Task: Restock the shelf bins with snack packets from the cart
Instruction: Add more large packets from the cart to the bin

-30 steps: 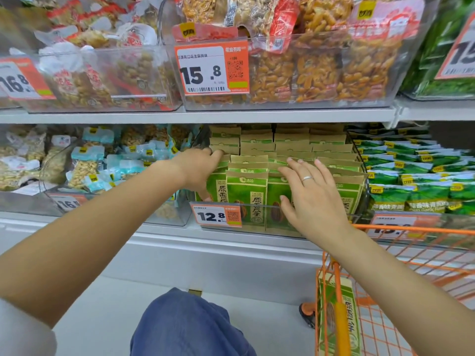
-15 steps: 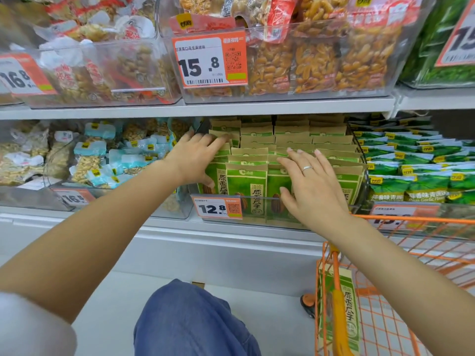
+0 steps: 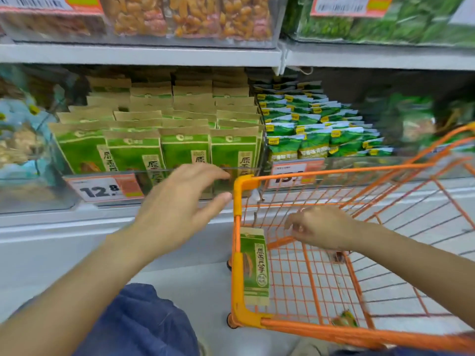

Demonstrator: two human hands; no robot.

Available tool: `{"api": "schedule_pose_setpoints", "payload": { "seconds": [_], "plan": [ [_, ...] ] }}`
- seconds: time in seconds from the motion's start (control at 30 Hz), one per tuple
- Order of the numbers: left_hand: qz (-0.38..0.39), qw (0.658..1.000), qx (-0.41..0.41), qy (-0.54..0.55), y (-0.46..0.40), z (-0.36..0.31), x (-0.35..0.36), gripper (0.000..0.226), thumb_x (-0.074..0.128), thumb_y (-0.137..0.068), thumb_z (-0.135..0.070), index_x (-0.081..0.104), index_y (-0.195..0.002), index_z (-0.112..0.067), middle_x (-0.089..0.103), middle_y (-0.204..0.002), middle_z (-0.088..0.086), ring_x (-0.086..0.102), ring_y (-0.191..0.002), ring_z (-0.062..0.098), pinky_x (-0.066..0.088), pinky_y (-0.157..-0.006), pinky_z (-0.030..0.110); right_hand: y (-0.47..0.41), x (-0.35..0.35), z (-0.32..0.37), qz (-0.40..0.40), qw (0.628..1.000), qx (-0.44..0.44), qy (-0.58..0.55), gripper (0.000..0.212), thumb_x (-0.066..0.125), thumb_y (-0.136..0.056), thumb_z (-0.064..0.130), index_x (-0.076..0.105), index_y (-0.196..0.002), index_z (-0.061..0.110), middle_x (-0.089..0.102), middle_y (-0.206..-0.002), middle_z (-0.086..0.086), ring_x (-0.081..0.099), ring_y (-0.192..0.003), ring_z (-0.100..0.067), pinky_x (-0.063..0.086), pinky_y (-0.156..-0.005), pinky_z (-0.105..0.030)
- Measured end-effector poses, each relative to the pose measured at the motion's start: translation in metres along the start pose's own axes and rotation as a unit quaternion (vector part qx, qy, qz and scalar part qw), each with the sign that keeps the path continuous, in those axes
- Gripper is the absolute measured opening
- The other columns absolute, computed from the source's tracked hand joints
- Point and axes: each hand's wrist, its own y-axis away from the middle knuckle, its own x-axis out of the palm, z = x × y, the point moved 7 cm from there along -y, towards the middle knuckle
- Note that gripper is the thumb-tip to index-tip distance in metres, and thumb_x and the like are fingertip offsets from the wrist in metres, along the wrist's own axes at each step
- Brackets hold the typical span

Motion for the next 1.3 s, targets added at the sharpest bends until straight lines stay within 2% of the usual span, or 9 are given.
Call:
{"api": "schedule_pose_setpoints", "payload": {
  "seconds": [0.07,0.2,0.37,0.53,0.67,0.87,0.97,1.13,1.3],
  "plan": [
    [0.052,0.996,-0.022,0.072,-0.006,-0.014,0.049,0.069,0.033,-0.085,-0.066,0.04,-0.144,-0.03,0.037,-0.15,-0.009,0.032,-0.137,0.009,0.03,-0.112,0.032,-0.01,0.041,-0.005,0.12,0.982,0.069,-0.132,0.043,0.049,-0.095,0.045,0.054,-0.13,0.02,0.064,-0.12,0.001,0.061,-0.106,-0.019,0.049,-0.084,-0.031],
    [0.035,0.987,-0.05,0.15,-0.012,-0.012,0.083,0.072,0.035,-0.082,-0.062,0.032,-0.148,-0.032,0.022,-0.156,-0.016,0.019,-0.143,0.004,0.017,-0.111,0.022,-0.024,0.1,0.014,0.191,0.857,0.207,-0.431,0.045,0.056,-0.094,0.039,0.057,-0.12,0.002,0.061,-0.111,-0.007,0.062,-0.09,-0.019,0.054,-0.067,-0.025],
    [0.02,0.987,-0.036,0.155,-0.013,-0.007,0.083,0.063,0.039,-0.086,-0.05,0.039,-0.144,-0.027,0.028,-0.153,-0.016,0.022,-0.141,0.003,0.009,-0.103,0.001,-0.033,0.121,0.023,0.129,0.797,0.297,-0.509,0.033,0.064,-0.09,0.023,0.066,-0.111,-0.003,0.065,-0.117,-0.016,0.061,-0.102,-0.025,0.05,-0.094,-0.044],
    [0.021,0.989,-0.037,0.14,-0.015,-0.007,0.082,0.063,0.035,-0.084,-0.05,0.043,-0.141,-0.027,0.029,-0.151,-0.016,0.023,-0.139,0.005,0.012,-0.098,0.004,-0.024,0.113,0.034,0.104,0.69,0.305,-0.648,0.018,0.075,-0.083,0.016,0.058,-0.076,0.013,0.068,-0.095,-0.006,0.061,-0.099,-0.02,0.049,-0.078,-0.03],
    [0.035,0.988,-0.033,0.145,-0.015,-0.01,0.08,0.068,0.033,-0.082,-0.051,0.035,-0.146,-0.028,0.027,-0.153,-0.015,0.021,-0.14,0.005,0.017,-0.104,0.014,-0.018,0.09,0.029,0.079,0.718,0.291,-0.627,0.028,0.07,-0.083,0.003,0.049,-0.069,0.014,0.065,-0.069,-0.003,0.062,-0.067,-0.013,0.05,-0.065,-0.023],
    [0.059,0.986,-0.037,0.151,-0.015,-0.009,0.08,0.066,0.045,-0.086,-0.048,0.03,-0.148,-0.03,0.022,-0.155,-0.016,0.016,-0.142,0.004,0.016,-0.112,0.022,0.004,0.023,0.0,-0.024,0.768,0.243,-0.592,0.019,0.066,-0.085,0.0,0.056,-0.074,0.012,0.068,-0.079,-0.01,0.066,-0.078,-0.018,0.053,-0.059,-0.02],
    [0.053,0.986,-0.037,0.157,-0.014,-0.01,0.08,0.067,0.041,-0.086,-0.052,0.032,-0.148,-0.03,0.021,-0.156,-0.017,0.016,-0.142,0.004,0.015,-0.11,0.021,0.005,0.043,0.004,0.063,0.801,0.275,-0.529,0.01,0.066,-0.089,0.02,0.06,-0.096,0.015,0.065,-0.105,-0.007,0.062,-0.096,-0.018,0.053,-0.072,-0.025],
    [0.041,0.983,-0.042,0.176,-0.008,-0.008,0.082,0.059,0.042,-0.09,-0.05,0.037,-0.145,-0.03,0.018,-0.157,-0.02,0.017,-0.143,0.003,0.017,-0.108,0.021,-0.009,0.076,0.046,0.225,0.78,0.249,-0.528,0.062,0.057,-0.086,0.06,0.056,-0.125,0.013,0.058,-0.123,-0.008,0.063,-0.099,-0.019,0.058,-0.075,-0.03],
    [0.037,0.985,-0.041,0.165,-0.006,-0.005,0.083,0.057,0.041,-0.09,-0.048,0.038,-0.144,-0.03,0.017,-0.157,-0.021,0.016,-0.142,0.002,0.017,-0.105,0.019,-0.024,0.08,0.074,0.233,0.77,0.26,-0.535,0.042,0.055,-0.095,0.037,0.053,-0.125,0.007,0.063,-0.107,-0.011,0.063,-0.078,-0.019,0.057,-0.055,-0.025]
  ]
}}
